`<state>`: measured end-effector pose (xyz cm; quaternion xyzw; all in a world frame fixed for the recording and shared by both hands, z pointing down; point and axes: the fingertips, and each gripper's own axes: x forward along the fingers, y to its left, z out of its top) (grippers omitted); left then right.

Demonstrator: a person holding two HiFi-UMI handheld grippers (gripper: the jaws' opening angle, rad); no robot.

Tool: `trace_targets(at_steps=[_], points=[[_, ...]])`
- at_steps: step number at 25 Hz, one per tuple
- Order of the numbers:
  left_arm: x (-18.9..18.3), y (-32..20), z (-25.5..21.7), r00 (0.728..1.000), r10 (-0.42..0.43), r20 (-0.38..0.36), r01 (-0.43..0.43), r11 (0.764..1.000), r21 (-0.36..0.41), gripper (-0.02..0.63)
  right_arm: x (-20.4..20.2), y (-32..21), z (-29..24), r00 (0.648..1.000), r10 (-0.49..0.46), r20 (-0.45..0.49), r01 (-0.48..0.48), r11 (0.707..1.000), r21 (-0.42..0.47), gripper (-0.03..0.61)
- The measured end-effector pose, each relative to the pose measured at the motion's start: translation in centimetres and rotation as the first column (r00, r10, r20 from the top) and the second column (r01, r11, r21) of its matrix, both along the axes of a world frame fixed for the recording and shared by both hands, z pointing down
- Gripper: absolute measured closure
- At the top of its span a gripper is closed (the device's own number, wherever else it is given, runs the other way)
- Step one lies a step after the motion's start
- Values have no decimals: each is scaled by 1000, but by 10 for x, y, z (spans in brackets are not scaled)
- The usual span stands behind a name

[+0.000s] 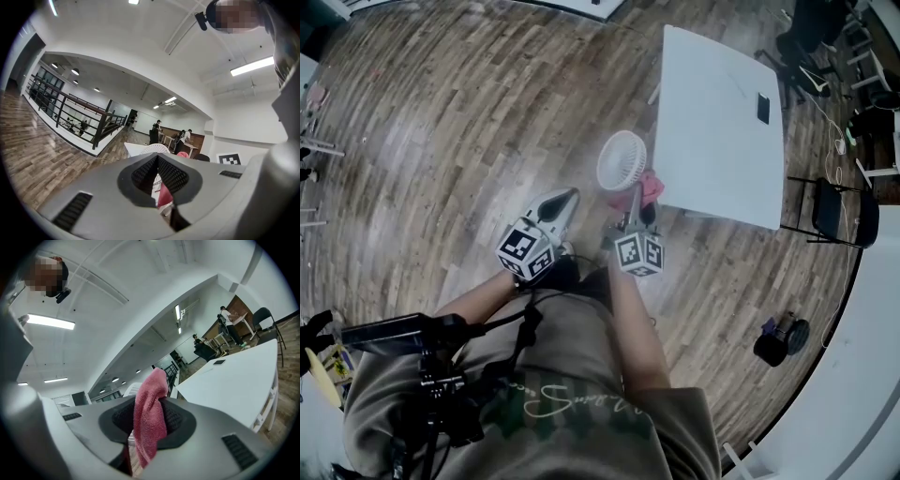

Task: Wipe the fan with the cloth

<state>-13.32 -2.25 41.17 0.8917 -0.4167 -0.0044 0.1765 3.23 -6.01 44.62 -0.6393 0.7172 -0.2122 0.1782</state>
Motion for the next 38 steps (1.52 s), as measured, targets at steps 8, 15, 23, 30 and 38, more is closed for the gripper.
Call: trace_targets(at_steps=[8,15,23,30,38], points=[[-4,1,5,1000,-2,10,2,1000,-18,595,2,6,14,1000,9,13,-9,1000,-28,472],[1,3,7,1000,20,21,-19,1000,-17,595,-4,10,31,998,-6,56,9,998,-55,474],[-13,-2,8,999,-6,32,6,1000,-14,595,-17,10,46,995,-22,101,31,996,-84,474],[1,-6,13,1000,-14,-5,14,999,-32,595,-23,29,48,993,-117,23,119,988,-101,471],[47,-17,-6,1000,-27,0,27,995,91,595,50,14,-41,993,-95,-68,97,995,26,476]])
